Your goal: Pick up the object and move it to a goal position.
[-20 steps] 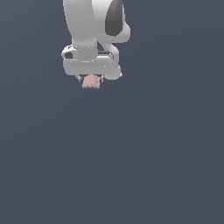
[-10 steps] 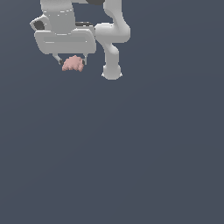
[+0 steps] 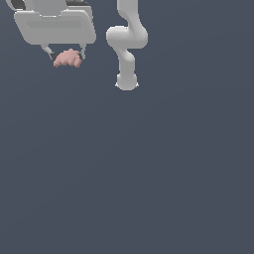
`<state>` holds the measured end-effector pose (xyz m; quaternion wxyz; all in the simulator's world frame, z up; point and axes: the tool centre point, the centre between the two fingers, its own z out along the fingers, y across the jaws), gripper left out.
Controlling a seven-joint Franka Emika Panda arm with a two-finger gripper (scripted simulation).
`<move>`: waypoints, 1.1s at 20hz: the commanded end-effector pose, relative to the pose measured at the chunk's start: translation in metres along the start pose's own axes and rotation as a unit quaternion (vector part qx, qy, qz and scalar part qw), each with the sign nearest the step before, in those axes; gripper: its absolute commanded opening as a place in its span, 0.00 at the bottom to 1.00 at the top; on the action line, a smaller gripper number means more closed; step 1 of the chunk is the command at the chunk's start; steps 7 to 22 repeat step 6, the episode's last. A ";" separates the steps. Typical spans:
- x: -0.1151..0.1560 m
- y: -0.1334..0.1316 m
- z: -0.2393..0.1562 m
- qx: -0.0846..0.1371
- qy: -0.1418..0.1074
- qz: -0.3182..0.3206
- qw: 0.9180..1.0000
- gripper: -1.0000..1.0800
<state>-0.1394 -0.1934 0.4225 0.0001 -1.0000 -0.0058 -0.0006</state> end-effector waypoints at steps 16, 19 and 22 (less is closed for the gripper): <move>0.001 0.007 -0.010 0.000 0.000 0.000 1.000 0.00; 0.001 0.007 -0.010 0.000 0.000 0.000 1.000 0.00; 0.001 0.007 -0.010 0.000 0.000 0.000 1.000 0.00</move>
